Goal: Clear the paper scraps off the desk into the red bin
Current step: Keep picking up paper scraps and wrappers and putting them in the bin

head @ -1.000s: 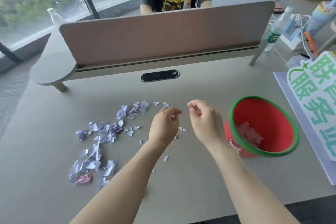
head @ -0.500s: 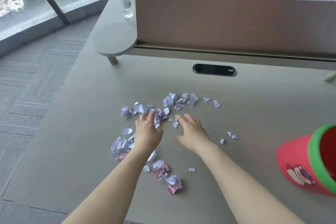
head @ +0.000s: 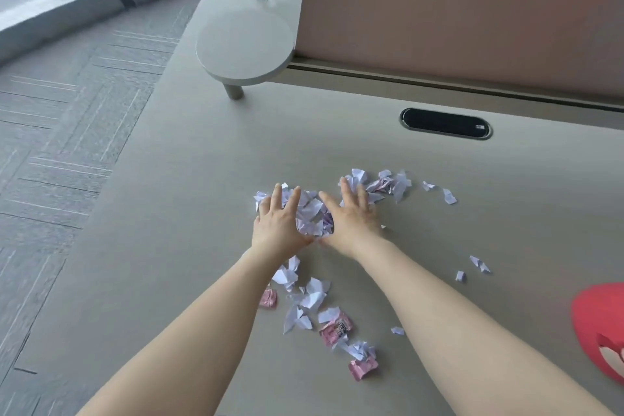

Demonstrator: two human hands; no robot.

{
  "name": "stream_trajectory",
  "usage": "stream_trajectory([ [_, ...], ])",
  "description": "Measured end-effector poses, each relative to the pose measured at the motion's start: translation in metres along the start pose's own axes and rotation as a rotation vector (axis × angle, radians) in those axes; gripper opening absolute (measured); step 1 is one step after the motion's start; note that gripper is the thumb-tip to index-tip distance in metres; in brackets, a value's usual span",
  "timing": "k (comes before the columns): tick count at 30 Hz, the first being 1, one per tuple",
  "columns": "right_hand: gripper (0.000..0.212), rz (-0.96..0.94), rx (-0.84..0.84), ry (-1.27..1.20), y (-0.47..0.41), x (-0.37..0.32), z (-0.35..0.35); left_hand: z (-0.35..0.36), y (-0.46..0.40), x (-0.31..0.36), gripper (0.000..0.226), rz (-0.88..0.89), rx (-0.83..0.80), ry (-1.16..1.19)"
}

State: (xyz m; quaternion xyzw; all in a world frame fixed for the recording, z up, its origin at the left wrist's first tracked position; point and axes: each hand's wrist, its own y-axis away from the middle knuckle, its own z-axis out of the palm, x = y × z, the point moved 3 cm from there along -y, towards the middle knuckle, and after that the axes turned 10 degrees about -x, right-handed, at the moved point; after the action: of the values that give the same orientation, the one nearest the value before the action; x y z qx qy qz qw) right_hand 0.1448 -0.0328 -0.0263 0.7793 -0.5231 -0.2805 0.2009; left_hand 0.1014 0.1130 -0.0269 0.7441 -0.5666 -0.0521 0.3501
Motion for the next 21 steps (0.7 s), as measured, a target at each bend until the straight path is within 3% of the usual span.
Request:
stream_trajectory([
  [3,0.089,0.0,-0.028,0.008,-0.009,-0.003,0.001,-0.001,-0.007,-0.001,0.097,0.04,-0.013,-0.071],
  [7,0.077,-0.028,0.022,0.041,-0.008,-0.007,0.002,0.0,-0.011,0.006,0.068,0.135,0.002,-0.083],
  [13,0.029,-0.063,0.187,-0.153,0.006,-0.01,0.017,0.018,-0.005,0.011,0.024,0.155,0.057,0.037],
  [15,0.019,-0.05,0.188,-0.199,0.011,-0.01,0.023,0.023,0.001,0.014,0.022,0.173,0.075,0.077],
  [21,0.019,0.021,0.124,-0.302,0.035,0.006,0.038,0.039,0.019,0.032,0.012,0.149,0.02,0.143],
])
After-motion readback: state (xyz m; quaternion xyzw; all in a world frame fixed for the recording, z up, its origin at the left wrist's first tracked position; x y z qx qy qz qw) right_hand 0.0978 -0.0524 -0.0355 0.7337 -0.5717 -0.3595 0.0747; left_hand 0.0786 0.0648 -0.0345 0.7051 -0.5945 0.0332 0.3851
